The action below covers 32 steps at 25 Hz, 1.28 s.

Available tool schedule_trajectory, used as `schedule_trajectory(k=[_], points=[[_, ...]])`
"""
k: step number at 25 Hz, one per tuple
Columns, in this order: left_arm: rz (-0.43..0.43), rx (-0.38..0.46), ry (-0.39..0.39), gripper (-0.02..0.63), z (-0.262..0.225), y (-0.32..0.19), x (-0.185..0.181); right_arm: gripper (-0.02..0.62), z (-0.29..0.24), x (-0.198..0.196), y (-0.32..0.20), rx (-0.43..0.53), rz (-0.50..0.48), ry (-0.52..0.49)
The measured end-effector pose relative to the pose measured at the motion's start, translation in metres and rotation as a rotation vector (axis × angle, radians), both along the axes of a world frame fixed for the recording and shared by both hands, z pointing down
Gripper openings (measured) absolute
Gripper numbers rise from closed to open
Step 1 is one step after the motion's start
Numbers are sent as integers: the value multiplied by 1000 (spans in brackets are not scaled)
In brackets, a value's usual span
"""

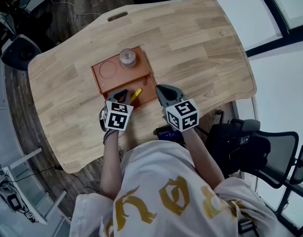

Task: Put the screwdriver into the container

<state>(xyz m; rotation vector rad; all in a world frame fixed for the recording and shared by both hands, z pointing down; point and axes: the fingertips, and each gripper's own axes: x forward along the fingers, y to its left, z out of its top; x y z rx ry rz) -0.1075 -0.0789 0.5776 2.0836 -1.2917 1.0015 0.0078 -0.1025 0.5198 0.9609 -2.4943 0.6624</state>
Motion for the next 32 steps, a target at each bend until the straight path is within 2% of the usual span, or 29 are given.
schedule_trajectory(k=[3, 9, 11, 15, 18, 23, 28, 32], points=[[-13, 42, 33, 12, -14, 1, 1, 11, -8, -3, 4, 30, -12, 3], [-147, 184, 272, 11, -65, 2, -2, 11, -32, -2, 8, 128, -3, 16], [-169, 255, 303, 11, -84, 3, -5, 11, -39, -2, 11, 147, 0, 9], [-185, 392, 297, 11, -117, 10, -8, 11, -55, 0, 20, 198, 5, 6], [-175, 459, 301, 11, -134, 17, -8, 11, -67, 0, 26, 261, 7, 30], [-199, 516, 326, 11, -150, 34, -7, 11, -81, 3, 38, 297, 20, 13], [-223, 585, 274, 11, -166, 52, -18, 11, -87, 2, 49, 335, 27, 32], [-236, 603, 264, 11, -168, 64, -20, 11, -92, 5, 56, 357, 49, 29]])
